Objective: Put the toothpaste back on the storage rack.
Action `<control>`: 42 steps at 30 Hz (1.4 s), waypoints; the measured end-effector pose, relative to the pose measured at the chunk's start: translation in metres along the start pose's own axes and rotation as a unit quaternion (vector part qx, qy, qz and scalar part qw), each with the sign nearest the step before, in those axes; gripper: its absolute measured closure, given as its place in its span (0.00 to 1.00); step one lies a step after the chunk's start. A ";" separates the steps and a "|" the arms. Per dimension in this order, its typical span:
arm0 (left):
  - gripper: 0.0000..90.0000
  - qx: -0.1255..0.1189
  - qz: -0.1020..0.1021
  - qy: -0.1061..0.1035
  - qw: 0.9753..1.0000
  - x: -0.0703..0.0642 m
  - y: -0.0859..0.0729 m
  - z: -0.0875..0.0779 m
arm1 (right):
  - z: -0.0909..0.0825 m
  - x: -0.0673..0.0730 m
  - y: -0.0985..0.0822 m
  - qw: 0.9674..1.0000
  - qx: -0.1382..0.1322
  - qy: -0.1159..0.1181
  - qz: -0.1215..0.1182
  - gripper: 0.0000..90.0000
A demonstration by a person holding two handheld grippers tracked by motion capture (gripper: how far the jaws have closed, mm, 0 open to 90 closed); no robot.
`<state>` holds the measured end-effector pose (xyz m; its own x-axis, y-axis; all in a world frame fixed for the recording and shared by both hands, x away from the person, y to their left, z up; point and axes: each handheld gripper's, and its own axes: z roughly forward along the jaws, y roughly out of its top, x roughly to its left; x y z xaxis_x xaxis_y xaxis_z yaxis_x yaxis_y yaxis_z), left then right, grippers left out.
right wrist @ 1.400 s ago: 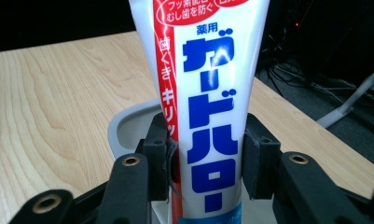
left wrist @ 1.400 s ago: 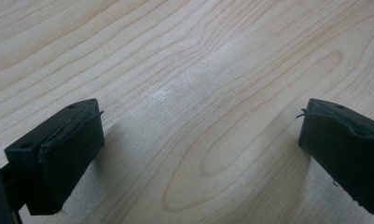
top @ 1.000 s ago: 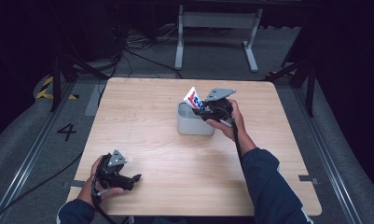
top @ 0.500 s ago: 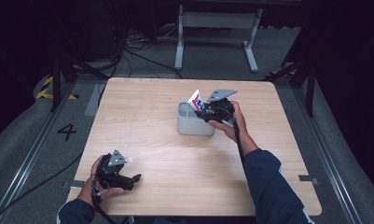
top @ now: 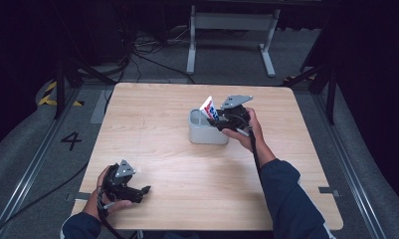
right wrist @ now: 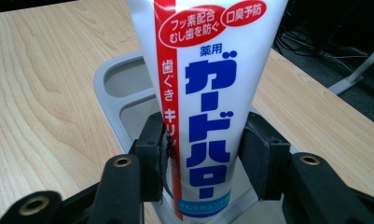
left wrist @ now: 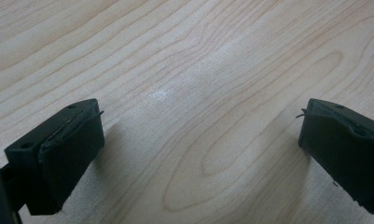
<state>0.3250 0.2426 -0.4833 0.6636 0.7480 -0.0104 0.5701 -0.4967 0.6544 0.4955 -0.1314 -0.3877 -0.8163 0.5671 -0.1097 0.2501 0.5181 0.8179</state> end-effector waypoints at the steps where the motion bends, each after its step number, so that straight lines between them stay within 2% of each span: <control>1: 0.01 0.000 0.000 0.000 1.000 0.000 0.000 0.000 | 0.000 0.000 0.000 1.000 -0.001 0.000 0.001 0.60; 3: 0.01 0.000 0.000 0.000 1.000 0.000 0.000 0.000 | 0.000 -0.001 0.000 1.000 -0.006 -0.001 0.012 0.56; 7: 0.01 0.000 0.000 0.000 1.000 0.000 0.000 0.000 | -0.001 -0.002 -0.002 1.000 -0.010 0.002 0.018 0.55; 19: 0.01 0.000 0.001 0.000 1.000 0.000 0.000 0.000 | -0.003 0.001 0.000 1.000 -0.018 -0.003 0.014 0.53; 35: 0.01 0.000 0.000 -0.001 1.000 0.000 0.000 0.000 | -0.015 0.002 0.003 0.999 -0.025 -0.018 0.010 0.49; 42: 0.01 0.000 0.001 -0.001 1.000 0.000 0.000 0.000 | -0.020 0.005 0.003 1.000 -0.020 -0.019 -0.003 0.46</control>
<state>0.3250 0.2426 -0.4834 0.6650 0.7467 -0.0108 0.5689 -0.4972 0.6551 0.4817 -0.1392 -0.3743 -0.7967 0.5891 -0.1350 0.2243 0.4955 0.8391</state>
